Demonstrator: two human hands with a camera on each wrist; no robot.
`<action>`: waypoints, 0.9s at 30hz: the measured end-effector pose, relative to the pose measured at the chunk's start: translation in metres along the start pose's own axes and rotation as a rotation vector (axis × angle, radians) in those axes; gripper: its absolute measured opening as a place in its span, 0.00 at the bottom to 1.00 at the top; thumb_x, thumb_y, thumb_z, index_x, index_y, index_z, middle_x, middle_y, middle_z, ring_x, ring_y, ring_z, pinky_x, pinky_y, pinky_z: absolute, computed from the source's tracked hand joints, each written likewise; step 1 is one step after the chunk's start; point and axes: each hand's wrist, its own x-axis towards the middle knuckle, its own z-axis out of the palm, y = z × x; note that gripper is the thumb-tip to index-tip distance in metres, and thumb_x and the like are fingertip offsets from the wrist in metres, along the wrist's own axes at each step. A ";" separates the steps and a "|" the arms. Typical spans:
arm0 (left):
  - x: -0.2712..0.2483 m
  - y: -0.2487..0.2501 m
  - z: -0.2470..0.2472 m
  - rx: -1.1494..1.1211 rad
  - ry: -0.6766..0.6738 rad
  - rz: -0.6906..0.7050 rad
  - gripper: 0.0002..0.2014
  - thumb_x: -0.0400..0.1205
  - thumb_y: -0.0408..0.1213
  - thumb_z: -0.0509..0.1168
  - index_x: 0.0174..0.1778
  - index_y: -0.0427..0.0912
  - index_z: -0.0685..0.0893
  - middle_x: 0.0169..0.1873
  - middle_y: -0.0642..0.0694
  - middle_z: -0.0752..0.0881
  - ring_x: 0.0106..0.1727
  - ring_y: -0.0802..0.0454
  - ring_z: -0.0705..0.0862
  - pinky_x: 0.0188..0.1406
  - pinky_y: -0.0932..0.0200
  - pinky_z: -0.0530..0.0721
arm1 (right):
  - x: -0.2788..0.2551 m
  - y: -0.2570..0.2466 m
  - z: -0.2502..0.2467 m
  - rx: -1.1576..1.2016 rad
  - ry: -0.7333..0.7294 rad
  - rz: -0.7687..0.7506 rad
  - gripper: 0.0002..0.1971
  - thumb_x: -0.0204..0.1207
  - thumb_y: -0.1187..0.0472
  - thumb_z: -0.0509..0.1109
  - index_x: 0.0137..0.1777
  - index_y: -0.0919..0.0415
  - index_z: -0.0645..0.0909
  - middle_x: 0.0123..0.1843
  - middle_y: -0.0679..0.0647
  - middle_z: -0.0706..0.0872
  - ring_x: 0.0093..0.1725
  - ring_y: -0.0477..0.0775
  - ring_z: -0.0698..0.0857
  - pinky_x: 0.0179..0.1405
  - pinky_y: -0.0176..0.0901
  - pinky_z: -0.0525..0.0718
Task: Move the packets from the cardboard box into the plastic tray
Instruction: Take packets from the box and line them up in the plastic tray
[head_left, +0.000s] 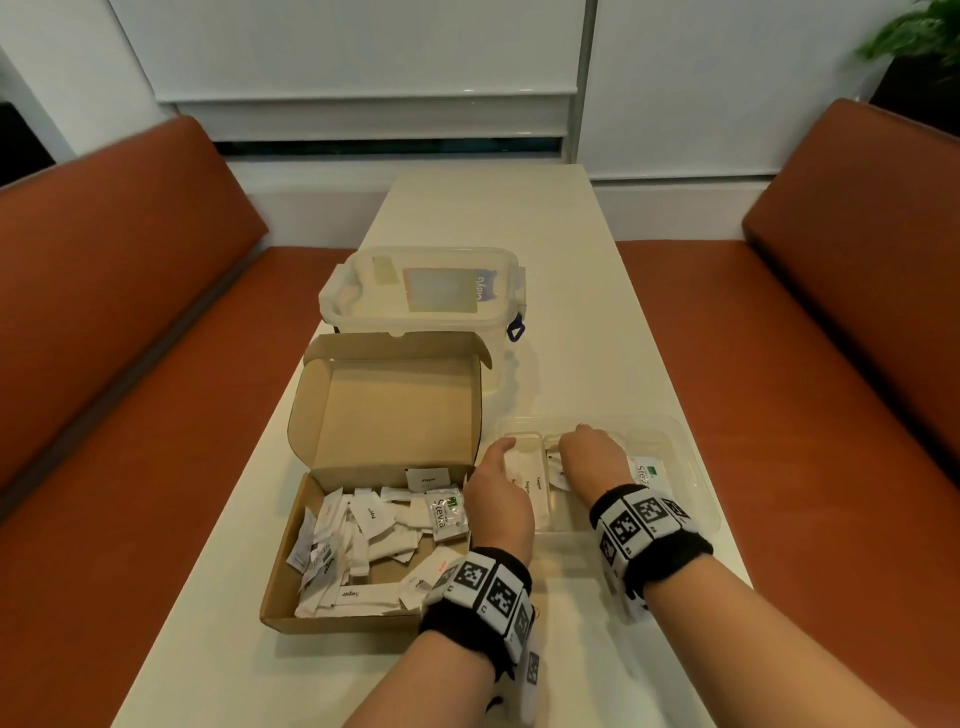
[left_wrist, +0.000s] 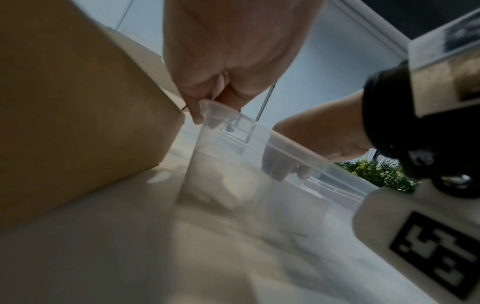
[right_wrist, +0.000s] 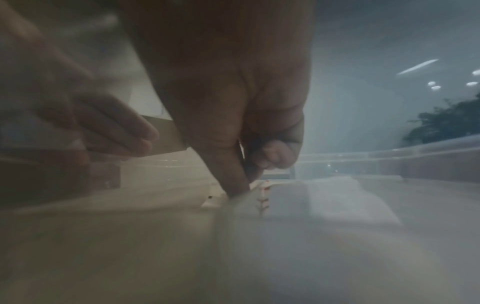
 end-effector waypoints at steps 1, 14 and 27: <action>0.000 0.000 0.000 0.005 0.001 0.001 0.34 0.75 0.14 0.48 0.68 0.50 0.80 0.54 0.43 0.85 0.51 0.46 0.84 0.46 0.64 0.77 | -0.001 0.002 0.000 0.007 0.008 0.003 0.15 0.79 0.74 0.56 0.61 0.66 0.80 0.62 0.61 0.80 0.62 0.61 0.80 0.57 0.45 0.79; 0.000 0.001 -0.003 0.042 -0.017 0.014 0.33 0.76 0.14 0.49 0.69 0.49 0.80 0.57 0.43 0.85 0.50 0.50 0.83 0.45 0.67 0.76 | -0.018 0.006 0.018 0.242 0.160 -0.003 0.11 0.74 0.60 0.68 0.56 0.55 0.82 0.54 0.53 0.83 0.59 0.57 0.77 0.47 0.45 0.78; 0.001 0.002 -0.005 0.026 -0.039 0.023 0.33 0.76 0.13 0.49 0.69 0.49 0.79 0.60 0.42 0.84 0.52 0.50 0.83 0.49 0.61 0.81 | -0.013 0.017 0.020 0.249 0.172 -0.018 0.09 0.75 0.59 0.68 0.53 0.50 0.85 0.52 0.49 0.83 0.59 0.55 0.76 0.48 0.44 0.77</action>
